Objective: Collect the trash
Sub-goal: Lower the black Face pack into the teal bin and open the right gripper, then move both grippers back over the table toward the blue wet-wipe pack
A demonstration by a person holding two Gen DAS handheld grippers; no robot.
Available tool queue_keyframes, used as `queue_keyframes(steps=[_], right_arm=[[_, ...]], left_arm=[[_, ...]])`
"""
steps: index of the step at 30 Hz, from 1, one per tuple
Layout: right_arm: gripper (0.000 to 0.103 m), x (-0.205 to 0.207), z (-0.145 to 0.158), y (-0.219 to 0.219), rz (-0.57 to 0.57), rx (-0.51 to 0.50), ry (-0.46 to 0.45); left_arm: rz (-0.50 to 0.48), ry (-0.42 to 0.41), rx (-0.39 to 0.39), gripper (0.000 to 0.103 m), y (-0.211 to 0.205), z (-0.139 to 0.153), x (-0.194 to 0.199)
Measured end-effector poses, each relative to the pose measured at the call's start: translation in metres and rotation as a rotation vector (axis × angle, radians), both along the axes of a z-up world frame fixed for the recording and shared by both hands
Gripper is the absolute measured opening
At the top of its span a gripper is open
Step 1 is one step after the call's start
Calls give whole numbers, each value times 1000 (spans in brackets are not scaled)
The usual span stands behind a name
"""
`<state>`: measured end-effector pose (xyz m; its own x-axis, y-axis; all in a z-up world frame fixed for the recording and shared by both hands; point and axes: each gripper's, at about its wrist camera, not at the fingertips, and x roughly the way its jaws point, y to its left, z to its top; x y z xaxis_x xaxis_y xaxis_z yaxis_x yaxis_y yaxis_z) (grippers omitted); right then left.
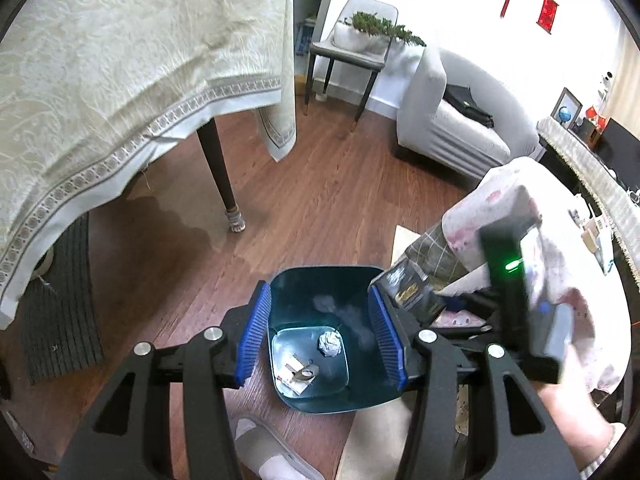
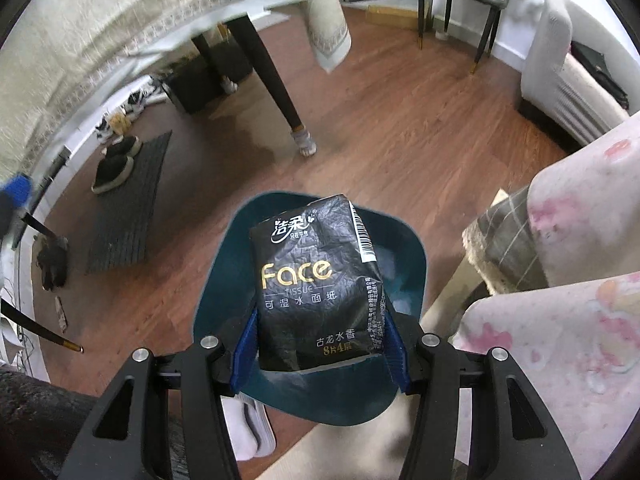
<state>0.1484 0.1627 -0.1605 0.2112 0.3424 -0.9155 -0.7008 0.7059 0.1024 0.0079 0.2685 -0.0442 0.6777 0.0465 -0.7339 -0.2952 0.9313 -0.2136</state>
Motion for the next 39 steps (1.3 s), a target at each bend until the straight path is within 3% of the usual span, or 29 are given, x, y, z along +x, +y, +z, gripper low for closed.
queue_keyframes(steps=[7,11,15,26,39], right_arm=[[55,-6,-23,10,30,-87,-2],[68,-6,-34,9,33,-123,8],[69,-5,-34,3,25,-113,19],[69,-12,14,-11,61,10,-15],[68,-16,104,-63,70,160,-183]], left_arm=[[8,-47,-12,54,6,13,-9],[12,-67,-25,54,6,20,-10],[8,-91,-28,55,3,27,-10],[13,-134,1,59,-4,44,-8],[-21,-195,18,61,-37,63,13]])
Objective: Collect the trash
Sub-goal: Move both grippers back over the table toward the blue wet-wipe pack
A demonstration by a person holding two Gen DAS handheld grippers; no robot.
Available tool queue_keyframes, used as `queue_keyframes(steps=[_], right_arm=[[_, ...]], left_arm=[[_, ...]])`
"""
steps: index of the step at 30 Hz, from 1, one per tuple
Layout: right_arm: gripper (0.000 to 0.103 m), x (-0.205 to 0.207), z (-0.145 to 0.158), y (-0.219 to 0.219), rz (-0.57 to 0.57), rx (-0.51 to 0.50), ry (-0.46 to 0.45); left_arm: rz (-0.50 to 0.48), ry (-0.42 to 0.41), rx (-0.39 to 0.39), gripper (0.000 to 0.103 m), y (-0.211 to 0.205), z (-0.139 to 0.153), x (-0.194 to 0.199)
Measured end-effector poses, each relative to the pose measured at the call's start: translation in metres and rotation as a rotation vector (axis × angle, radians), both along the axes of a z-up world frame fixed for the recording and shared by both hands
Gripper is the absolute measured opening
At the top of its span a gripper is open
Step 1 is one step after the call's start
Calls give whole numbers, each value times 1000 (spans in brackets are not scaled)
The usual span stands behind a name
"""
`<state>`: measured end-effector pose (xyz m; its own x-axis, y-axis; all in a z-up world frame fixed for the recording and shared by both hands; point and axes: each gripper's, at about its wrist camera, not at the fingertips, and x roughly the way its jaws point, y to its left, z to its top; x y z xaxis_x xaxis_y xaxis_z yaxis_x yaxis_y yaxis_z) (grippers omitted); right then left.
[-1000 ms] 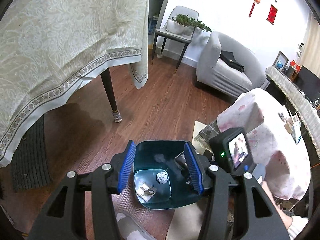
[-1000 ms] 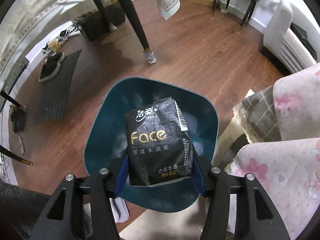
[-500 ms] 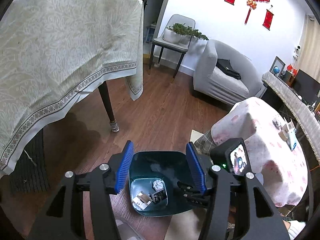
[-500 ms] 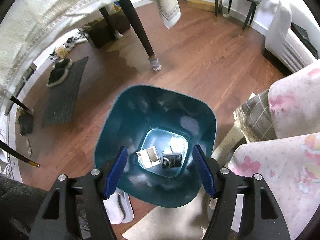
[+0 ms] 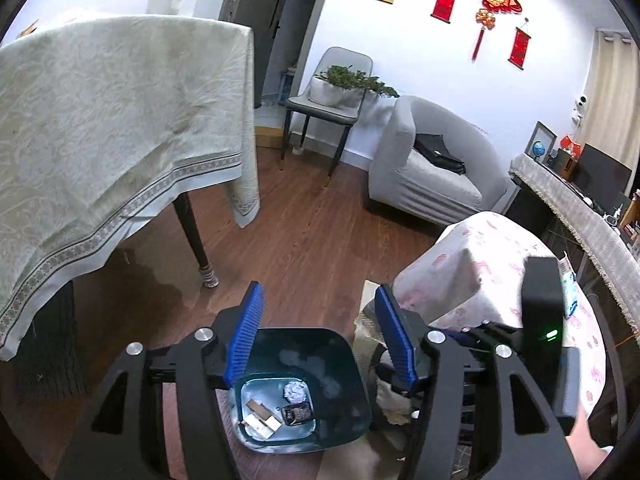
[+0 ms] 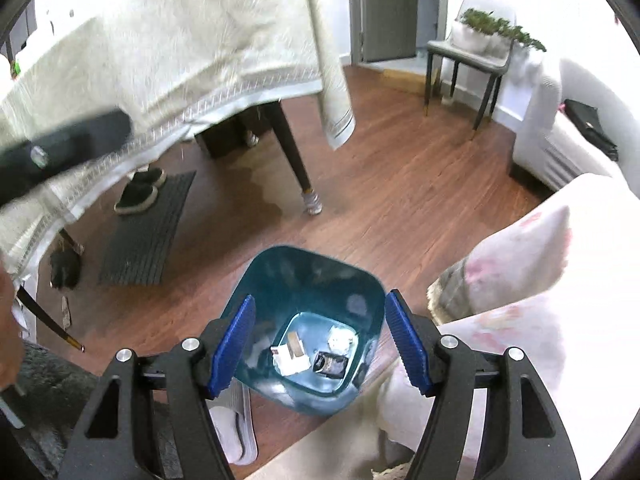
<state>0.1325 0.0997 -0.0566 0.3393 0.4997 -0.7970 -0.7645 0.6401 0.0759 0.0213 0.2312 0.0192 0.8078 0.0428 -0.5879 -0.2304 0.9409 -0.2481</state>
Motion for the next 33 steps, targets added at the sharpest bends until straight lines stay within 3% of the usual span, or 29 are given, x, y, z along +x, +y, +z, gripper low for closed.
queue_keyframes(steps=[8,11,33], right_arm=[[68,5,43,-46,-54,66,-82],[68,12,47,-65,-89,70,-93],[72,48,69,-227,-387,27,-202]], left_arm=[[-52,-12,11,61,-32,4,21],[-77,-17,10,65,-47,4,30],[-263,-11,0,67,-164,-9,90]])
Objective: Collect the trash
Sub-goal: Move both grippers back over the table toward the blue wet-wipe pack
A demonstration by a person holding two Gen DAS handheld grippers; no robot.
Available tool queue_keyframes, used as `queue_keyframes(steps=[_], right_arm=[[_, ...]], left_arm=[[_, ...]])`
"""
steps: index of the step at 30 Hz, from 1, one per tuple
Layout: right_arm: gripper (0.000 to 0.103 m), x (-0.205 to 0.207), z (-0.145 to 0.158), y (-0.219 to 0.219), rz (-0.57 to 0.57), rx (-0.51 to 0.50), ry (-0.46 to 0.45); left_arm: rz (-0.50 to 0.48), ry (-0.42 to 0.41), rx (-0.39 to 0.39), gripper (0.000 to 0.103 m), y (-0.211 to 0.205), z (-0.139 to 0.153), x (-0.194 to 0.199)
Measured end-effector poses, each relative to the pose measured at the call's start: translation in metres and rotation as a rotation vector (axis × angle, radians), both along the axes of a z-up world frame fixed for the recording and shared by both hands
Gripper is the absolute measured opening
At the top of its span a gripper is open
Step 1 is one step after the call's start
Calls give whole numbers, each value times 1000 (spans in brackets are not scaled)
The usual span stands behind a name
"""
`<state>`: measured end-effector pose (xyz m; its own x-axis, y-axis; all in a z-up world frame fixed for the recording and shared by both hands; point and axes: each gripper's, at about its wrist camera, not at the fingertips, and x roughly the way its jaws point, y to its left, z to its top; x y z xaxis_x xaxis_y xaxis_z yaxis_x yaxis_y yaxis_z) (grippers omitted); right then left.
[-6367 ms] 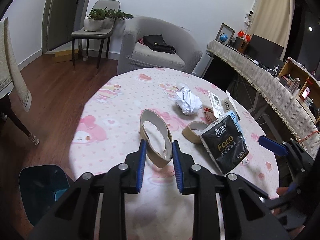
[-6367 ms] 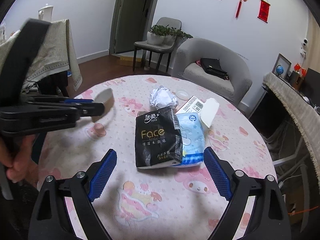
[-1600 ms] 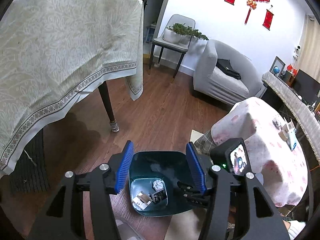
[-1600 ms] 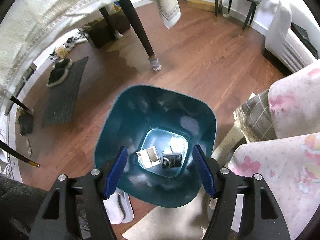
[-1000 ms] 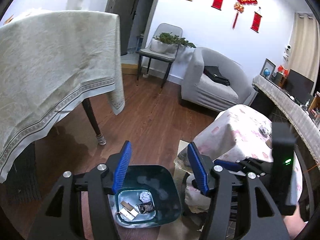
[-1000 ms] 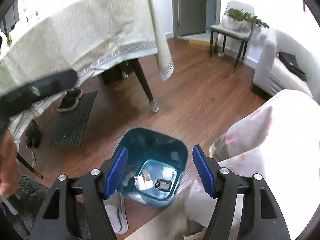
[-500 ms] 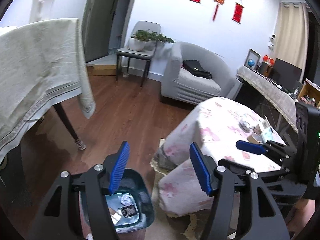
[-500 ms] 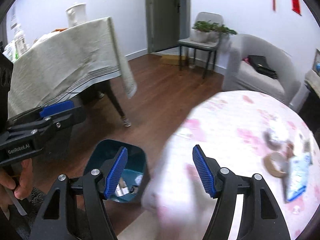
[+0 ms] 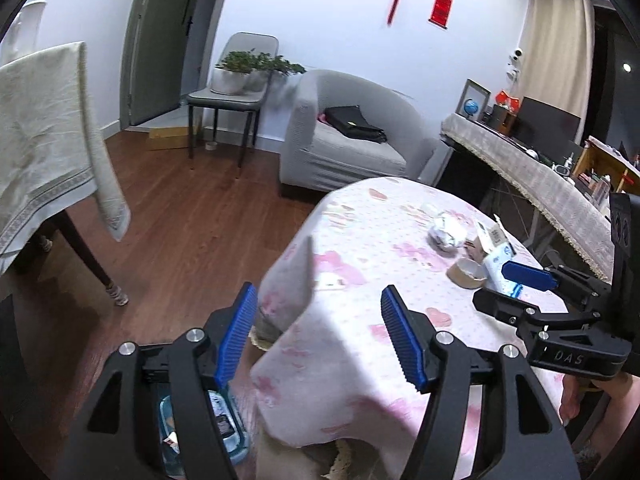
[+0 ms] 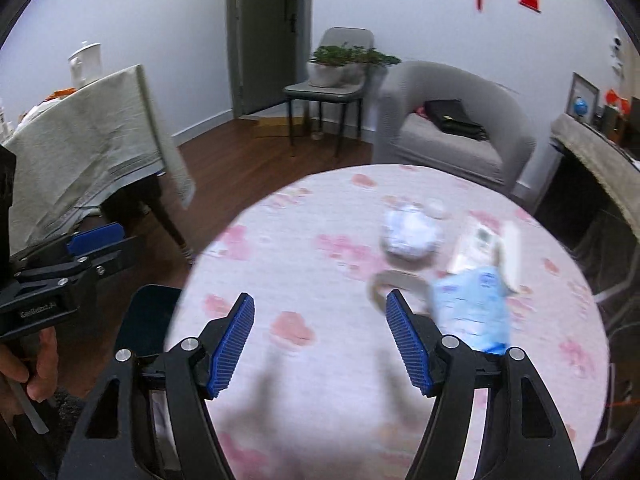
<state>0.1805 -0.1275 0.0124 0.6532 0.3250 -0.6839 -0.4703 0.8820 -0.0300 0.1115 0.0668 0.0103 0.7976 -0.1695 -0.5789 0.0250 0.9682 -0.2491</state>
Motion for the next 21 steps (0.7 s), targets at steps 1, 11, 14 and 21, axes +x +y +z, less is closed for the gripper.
queue_keyframes(steps=[1,11,14,21], right_arm=[[73,1,1,-6,-16,-7,-7],[83,10,-10,-58,-115,-64,5],[83,15,-18,-68,-127,-89,23],[83,27,-29,-84,-137,-100,54]], left_arm=[[-10,2,0,67,-5,-1,3],[-74,26,5,68,-44,-11,23],[-88,30,-6,68,-51,-12,27],[-121,48,-40,69,-72,-17,39]])
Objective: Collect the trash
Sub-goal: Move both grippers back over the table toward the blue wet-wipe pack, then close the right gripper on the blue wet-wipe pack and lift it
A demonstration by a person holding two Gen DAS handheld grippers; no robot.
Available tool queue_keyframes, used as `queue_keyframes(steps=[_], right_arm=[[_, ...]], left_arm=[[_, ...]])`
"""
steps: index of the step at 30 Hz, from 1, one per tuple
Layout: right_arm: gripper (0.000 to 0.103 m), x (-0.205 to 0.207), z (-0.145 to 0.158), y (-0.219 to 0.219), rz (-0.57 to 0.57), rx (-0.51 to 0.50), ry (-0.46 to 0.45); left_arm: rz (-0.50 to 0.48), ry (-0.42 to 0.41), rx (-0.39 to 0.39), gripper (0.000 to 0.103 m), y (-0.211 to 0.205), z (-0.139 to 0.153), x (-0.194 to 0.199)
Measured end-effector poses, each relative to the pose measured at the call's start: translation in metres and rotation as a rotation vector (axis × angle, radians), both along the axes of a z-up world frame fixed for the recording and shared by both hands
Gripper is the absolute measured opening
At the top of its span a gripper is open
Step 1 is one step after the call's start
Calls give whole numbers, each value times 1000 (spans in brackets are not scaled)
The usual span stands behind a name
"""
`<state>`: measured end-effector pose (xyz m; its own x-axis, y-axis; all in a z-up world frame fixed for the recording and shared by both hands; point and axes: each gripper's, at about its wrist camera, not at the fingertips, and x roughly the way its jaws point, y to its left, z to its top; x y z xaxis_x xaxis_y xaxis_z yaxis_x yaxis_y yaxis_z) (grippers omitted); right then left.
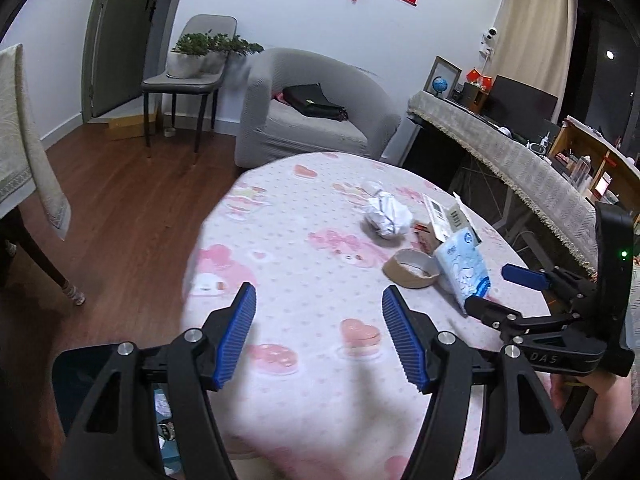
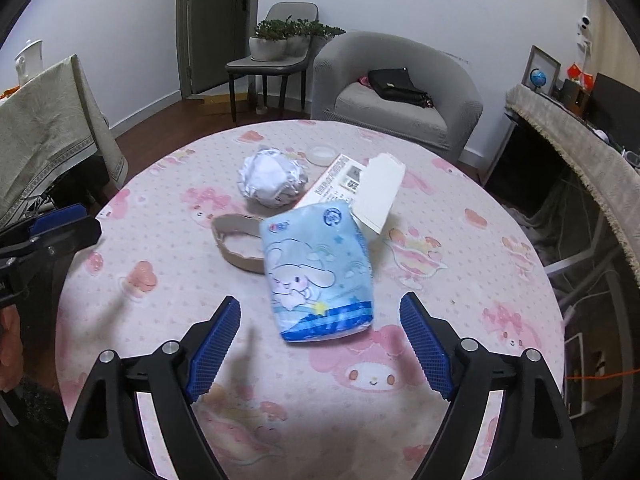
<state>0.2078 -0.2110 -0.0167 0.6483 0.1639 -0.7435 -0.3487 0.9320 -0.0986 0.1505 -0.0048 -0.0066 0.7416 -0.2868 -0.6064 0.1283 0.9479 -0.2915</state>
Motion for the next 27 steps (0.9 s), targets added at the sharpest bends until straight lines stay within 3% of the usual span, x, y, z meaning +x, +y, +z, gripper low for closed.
queue_keyframes(steps=[17,19,21,27], right_arm=[[83,25,-16,-1,70,18,61],[77,26,-17,0,74,12,64],[61,30,-17,-4,78,31,77],[54,29,-14,-18,70,77,95]], left_arm=[[-40,11,-21,70,-38,-1,21],[-41,10,-27,70,-40,-1,23],[-47,14,-39,71,-43,-2,25],[-91,22,-28,76,-63,-3,33]])
